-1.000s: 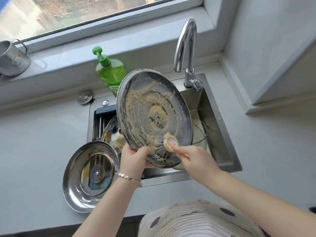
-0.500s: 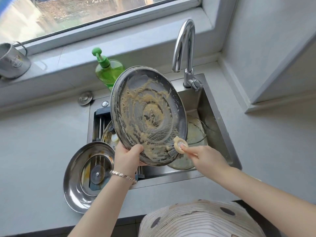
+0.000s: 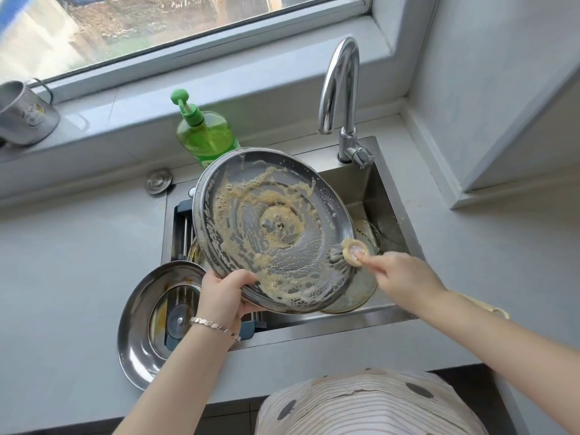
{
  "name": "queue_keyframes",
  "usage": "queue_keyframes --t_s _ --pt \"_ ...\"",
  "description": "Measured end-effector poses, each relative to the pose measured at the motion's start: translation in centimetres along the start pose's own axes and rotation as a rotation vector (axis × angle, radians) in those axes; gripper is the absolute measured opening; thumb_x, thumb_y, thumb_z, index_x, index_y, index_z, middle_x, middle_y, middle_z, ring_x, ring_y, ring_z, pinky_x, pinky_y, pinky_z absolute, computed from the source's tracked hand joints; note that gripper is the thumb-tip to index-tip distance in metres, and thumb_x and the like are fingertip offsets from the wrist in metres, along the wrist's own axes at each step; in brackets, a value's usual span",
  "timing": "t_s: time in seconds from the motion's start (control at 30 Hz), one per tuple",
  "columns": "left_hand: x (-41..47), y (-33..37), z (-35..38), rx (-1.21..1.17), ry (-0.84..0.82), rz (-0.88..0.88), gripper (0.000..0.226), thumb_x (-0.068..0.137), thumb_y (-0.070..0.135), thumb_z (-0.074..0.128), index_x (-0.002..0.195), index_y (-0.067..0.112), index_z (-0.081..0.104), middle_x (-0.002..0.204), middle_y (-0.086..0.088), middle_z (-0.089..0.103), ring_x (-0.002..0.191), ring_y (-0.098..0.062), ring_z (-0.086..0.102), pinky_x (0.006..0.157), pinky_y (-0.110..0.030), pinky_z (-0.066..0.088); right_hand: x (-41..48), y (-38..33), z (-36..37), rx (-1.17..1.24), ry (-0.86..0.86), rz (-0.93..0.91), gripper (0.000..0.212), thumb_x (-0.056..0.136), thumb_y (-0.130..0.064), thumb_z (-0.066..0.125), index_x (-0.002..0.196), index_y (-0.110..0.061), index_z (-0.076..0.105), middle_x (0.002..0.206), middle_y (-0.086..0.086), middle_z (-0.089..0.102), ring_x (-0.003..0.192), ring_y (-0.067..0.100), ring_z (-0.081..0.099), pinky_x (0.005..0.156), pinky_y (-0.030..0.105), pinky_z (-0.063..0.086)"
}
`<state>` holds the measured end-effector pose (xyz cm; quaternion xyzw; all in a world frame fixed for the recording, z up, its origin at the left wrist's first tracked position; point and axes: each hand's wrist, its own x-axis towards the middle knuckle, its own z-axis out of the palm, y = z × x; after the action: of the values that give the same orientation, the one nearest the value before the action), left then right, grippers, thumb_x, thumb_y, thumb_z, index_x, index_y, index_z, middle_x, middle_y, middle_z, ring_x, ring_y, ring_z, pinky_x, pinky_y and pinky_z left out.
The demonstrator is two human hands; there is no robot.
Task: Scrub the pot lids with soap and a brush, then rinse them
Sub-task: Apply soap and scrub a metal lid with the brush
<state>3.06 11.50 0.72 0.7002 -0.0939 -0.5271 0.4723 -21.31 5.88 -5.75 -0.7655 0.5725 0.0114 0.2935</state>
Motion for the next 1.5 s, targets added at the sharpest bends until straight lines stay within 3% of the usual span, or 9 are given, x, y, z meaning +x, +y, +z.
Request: queue_keyframes --t_s 0.2,0.33,0.47,0.63,0.77,0.9,1.03,1.17,1.5 --pt "-0.3 0.4 -0.7 0.036 -0.095 -0.045 0.027 0.082 -0.018 0.045 0.099 0.001 0.050 0.096 -0.022 0.062 0.081 -0.040 0.062 0.053 -0.056 0.054 -0.9 -1.8 0.0 -0.052 -0.003 -0.203 0.042 0.100 -0.028 0.034 0.137 -0.047 0.035 0.077 -0.011 0.042 0.078 0.015 0.043 0.063 0.025 0.028" --pt "-0.7 0.8 -1.0 0.077 -0.165 -0.057 0.031 0.082 -0.019 0.043 0.106 -0.001 0.052 0.097 -0.022 0.064 0.080 -0.040 0.063 0.050 -0.052 0.055 2.1 1.1 -1.5 -0.097 0.081 0.049 0.041 0.100 -0.026 0.034 0.136 -0.045 0.041 0.104 0.002 0.060 0.095 0.026 0.055 0.069 0.031 0.039" --pt "-0.8 1.2 -0.3 0.120 -0.196 -0.046 0.030 0.082 -0.019 0.043 0.101 0.001 0.054 0.094 -0.020 0.065 0.073 -0.034 0.066 0.048 -0.048 0.055 0.4 -2.7 0.3 -0.055 0.016 -0.173 0.042 0.100 -0.026 0.033 0.138 -0.044 0.037 0.090 0.000 0.047 0.081 0.021 0.048 0.064 0.027 0.029" --pt "-0.9 1.7 -0.6 0.162 -0.200 -0.004 0.028 0.083 -0.018 0.045 0.096 0.006 0.053 0.095 -0.018 0.064 0.077 -0.036 0.066 0.053 -0.056 0.055 2.2 0.6 -0.8 -0.085 0.077 0.101 0.041 0.099 -0.024 0.034 0.134 -0.043 0.045 0.112 0.006 0.061 0.102 0.030 0.056 0.067 0.030 0.033" --pt "-0.8 1.9 -0.5 0.172 -0.197 -0.001 0.030 0.083 -0.018 0.045 0.093 0.010 0.052 0.095 -0.016 0.063 0.080 -0.035 0.064 0.054 -0.056 0.054 -0.2 -1.2 1.0 -0.081 0.001 -0.074 0.041 0.100 -0.026 0.034 0.136 -0.044 0.041 0.096 0.002 0.052 0.097 0.027 0.056 0.066 0.031 0.035" --pt "-0.8 1.8 -0.7 0.190 -0.232 -0.012 0.030 0.079 -0.017 0.051 0.095 0.009 0.052 0.094 -0.016 0.064 0.078 -0.035 0.066 0.054 -0.055 0.055 1.7 2.0 -0.2 -0.026 0.138 0.175 0.039 0.100 -0.026 0.033 0.133 -0.043 0.048 0.108 0.011 0.061 0.099 0.034 0.056 0.074 0.035 0.042" --pt "-1.0 1.6 -0.4 0.220 -0.290 -0.038 0.049 0.055 -0.003 0.057 0.104 0.003 0.053 0.084 -0.015 0.069 0.065 -0.032 0.069 0.049 -0.049 0.055 1.0 -0.2 0.3 -0.036 0.098 0.007 0.040 0.100 -0.025 0.035 0.134 -0.043 0.045 0.105 0.009 0.060 0.095 0.032 0.056 0.067 0.031 0.037" --pt "-0.9 1.6 -0.6 0.230 -0.318 -0.039 0.049 0.055 -0.002 0.057 0.104 0.004 0.052 0.087 -0.014 0.070 0.069 -0.032 0.070 0.051 -0.052 0.056 3.1 2.0 -1.3 0.007 0.190 0.223 0.038 0.099 -0.024 0.036 0.131 -0.038 0.051 0.116 0.014 0.062 0.103 0.036 0.056 0.081 0.036 0.045" --pt "-1.3 1.4 0.4 0.286 -0.360 -0.047 0.046 0.055 -0.001 0.057 0.100 0.005 0.054 0.088 -0.014 0.070 0.071 -0.032 0.070 0.052 -0.051 0.056 5.1 -0.5 -1.4 0.017 0.223 0.127 0.041 0.099 -0.022 0.033 0.135 -0.037 0.046 0.110 0.013 0.061 0.097 0.036 0.056 0.072 0.035 0.042"
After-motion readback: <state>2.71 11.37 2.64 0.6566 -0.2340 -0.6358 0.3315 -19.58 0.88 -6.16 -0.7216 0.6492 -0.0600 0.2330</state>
